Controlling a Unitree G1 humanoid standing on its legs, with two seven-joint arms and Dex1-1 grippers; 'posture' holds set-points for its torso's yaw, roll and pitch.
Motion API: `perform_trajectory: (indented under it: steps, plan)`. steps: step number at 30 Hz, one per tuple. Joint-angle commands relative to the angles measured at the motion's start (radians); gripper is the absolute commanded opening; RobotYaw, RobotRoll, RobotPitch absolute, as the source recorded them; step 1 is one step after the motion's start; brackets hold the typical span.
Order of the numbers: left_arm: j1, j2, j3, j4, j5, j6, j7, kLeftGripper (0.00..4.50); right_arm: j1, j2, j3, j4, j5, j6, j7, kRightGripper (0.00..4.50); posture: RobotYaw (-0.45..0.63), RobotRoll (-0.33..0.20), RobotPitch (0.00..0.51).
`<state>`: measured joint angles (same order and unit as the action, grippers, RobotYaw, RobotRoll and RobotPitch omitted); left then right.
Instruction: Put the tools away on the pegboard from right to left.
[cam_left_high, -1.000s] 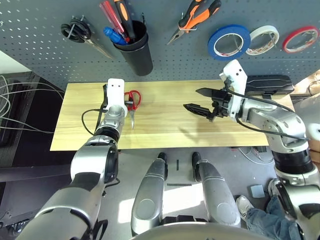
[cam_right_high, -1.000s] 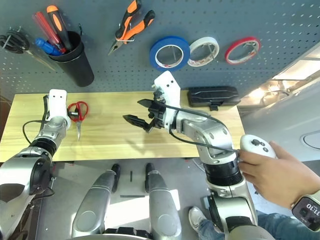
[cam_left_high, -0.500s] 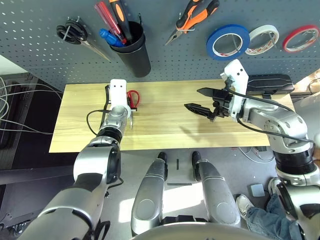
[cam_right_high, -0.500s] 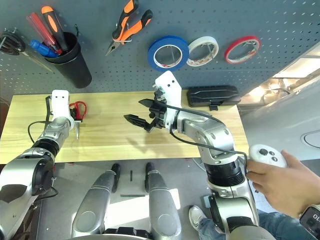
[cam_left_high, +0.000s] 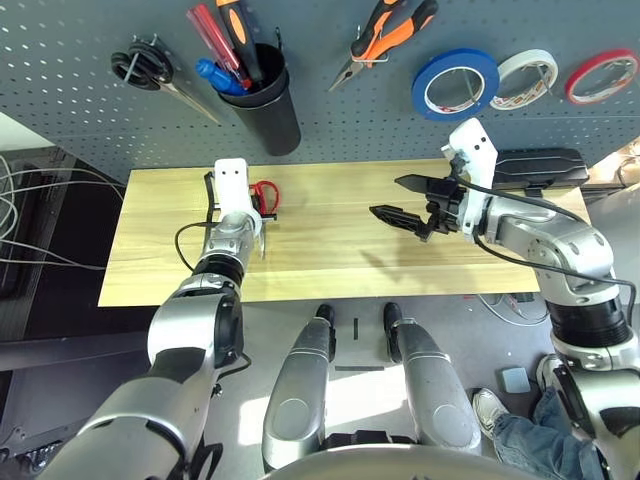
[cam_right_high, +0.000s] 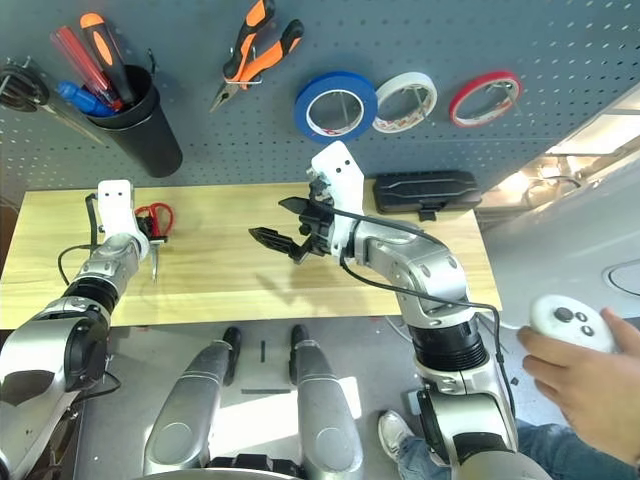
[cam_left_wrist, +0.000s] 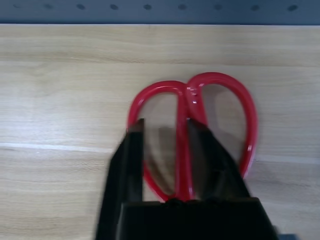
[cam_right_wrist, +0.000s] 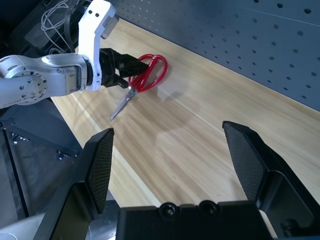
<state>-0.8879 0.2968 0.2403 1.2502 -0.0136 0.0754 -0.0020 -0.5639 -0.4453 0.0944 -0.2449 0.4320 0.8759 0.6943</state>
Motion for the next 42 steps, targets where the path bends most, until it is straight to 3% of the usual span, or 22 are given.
perform_trajectory:
  steps: [1,6,12,16,27,37,42]
  plan:
    - [0.027,-0.022,0.0,0.052,-0.007,0.033,-0.009,2.97,0.012,-0.005,0.006,0.001,0.01,-0.004,0.009,4.5,-0.04,0.0,0.446]
    - [0.02,-0.018,0.001,0.054,-0.004,0.022,-0.005,4.49,0.015,-0.008,0.008,-0.003,0.011,-0.003,0.012,4.5,-0.04,0.0,0.444]
    - [0.004,-0.02,0.007,0.049,-0.01,0.013,-0.004,4.49,0.025,-0.014,0.007,-0.011,0.012,-0.001,0.013,4.5,-0.04,0.0,0.442]
    - [0.01,-0.033,-0.001,0.047,-0.011,0.05,-0.024,3.63,0.028,-0.013,0.011,-0.01,0.011,-0.006,0.014,4.5,-0.03,0.0,0.439]
    - [0.131,-0.054,-0.028,-0.013,-0.014,0.124,-0.05,0.11,0.014,-0.004,0.017,0.01,0.007,-0.018,0.021,4.5,0.01,0.0,0.445]
    - [0.221,-0.057,-0.018,-0.189,-0.047,0.177,-0.068,0.05,-0.007,-0.003,0.026,0.039,0.003,-0.032,0.033,4.5,0.02,0.0,0.45]
    - [0.253,-0.057,-0.008,-0.374,-0.08,0.22,-0.06,1.23,-0.013,-0.006,0.026,0.049,0.0,-0.036,0.037,4.5,0.02,0.0,0.451]
